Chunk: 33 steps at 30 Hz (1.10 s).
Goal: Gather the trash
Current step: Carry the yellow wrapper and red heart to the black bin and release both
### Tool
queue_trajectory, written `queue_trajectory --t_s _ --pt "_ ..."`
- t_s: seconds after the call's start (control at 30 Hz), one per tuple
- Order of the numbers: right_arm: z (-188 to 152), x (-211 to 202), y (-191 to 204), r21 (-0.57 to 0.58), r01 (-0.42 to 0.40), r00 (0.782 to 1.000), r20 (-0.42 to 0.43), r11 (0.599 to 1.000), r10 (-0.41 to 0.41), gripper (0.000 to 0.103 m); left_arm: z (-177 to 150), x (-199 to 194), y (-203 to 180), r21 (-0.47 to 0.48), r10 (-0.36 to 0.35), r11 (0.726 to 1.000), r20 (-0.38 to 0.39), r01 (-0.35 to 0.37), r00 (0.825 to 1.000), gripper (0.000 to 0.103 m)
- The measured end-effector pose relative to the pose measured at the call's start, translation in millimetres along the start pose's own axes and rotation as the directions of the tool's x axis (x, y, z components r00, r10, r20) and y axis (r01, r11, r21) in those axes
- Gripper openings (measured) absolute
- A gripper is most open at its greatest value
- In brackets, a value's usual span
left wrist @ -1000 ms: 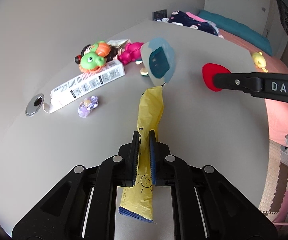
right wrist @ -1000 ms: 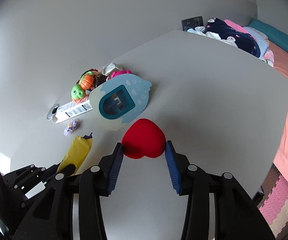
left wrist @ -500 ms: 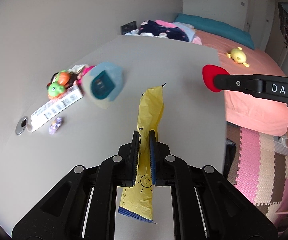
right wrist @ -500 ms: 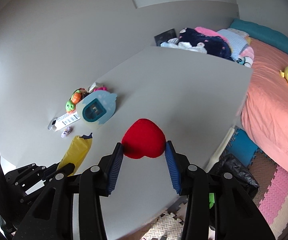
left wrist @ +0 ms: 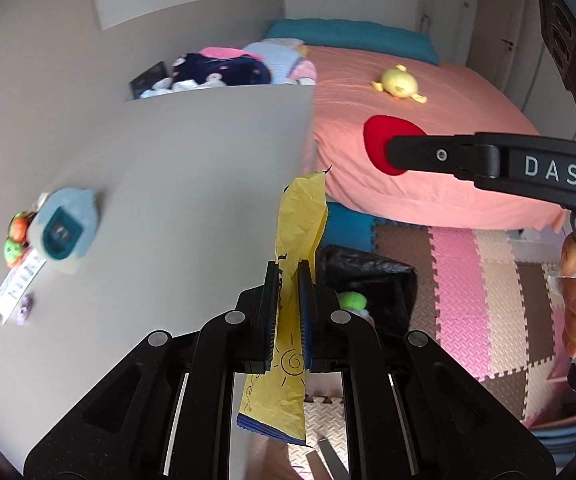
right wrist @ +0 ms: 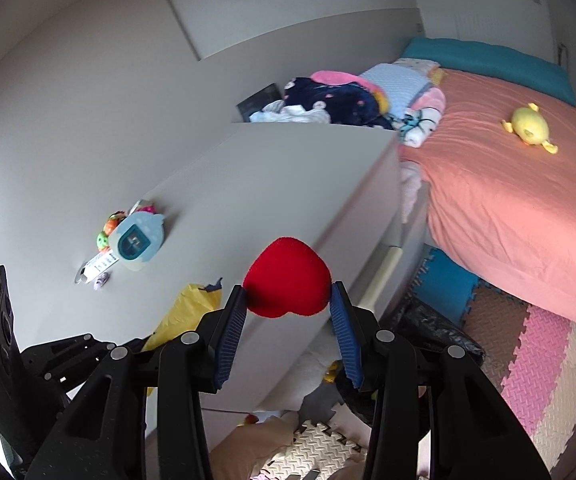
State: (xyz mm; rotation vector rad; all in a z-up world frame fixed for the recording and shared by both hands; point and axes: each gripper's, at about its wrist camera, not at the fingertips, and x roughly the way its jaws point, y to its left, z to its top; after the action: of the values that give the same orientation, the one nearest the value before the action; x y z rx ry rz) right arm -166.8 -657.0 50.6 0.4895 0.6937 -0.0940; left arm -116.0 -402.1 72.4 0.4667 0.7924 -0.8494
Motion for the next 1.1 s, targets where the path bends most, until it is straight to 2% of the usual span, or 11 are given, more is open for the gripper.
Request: queue_trajectory --t_s 0.2,0.47,0.5,0.53,0.57,0.6,0.67,0.9,1.1 --pt "-9 -13 -42 0.058 0.046 0.999 0.002 0.997 -0.047 0.045 9 19 -44 0.059 -0.060 0.996 -0.031 0.062 0.998 0.009" --pt "-23 -14 -82 0.111 0.100 0.995 -0.021 0.989 -0.099 0.045 9 51 -80 0.103 -0.103 0.988 -0.103 0.113 0.989 0.009" --pt "-24 -14 -86 0.121 0.105 0.994 -0.023 0.987 -0.103 0.048 9 55 -82 0.097 -0.105 0.988 -0.112 0.116 0.988 0.017" --pt "-26 -13 -91 0.136 0.133 0.991 -0.024 0.982 -0.130 0.059 9 58 -83 0.095 -0.102 0.989 -0.123 0.114 0.987 0.031" --pt "-26 -14 -96 0.148 0.173 0.985 -0.024 0.974 -0.172 0.082 9 61 -85 0.095 -0.074 0.992 -0.130 0.087 0.989 0.087" --pt "-28 -15 -98 0.158 0.206 0.978 -0.014 0.966 -0.206 0.092 7 60 -87 0.096 -0.049 0.994 -0.109 0.060 0.993 0.097" --pt "-31 -21 -104 0.176 0.246 0.967 0.027 0.953 -0.254 0.092 3 55 -87 0.106 -0.012 0.994 -0.045 0.017 0.999 0.097" --pt "-35 -19 -112 0.180 0.221 0.974 0.010 0.959 -0.226 0.092 3 62 -73 0.057 -0.026 0.998 -0.065 0.029 0.998 0.097" --pt "-36 -15 -103 0.170 0.212 0.976 0.003 0.962 -0.216 0.092 0 59 -63 0.022 -0.032 0.999 -0.073 0.034 0.997 0.097"
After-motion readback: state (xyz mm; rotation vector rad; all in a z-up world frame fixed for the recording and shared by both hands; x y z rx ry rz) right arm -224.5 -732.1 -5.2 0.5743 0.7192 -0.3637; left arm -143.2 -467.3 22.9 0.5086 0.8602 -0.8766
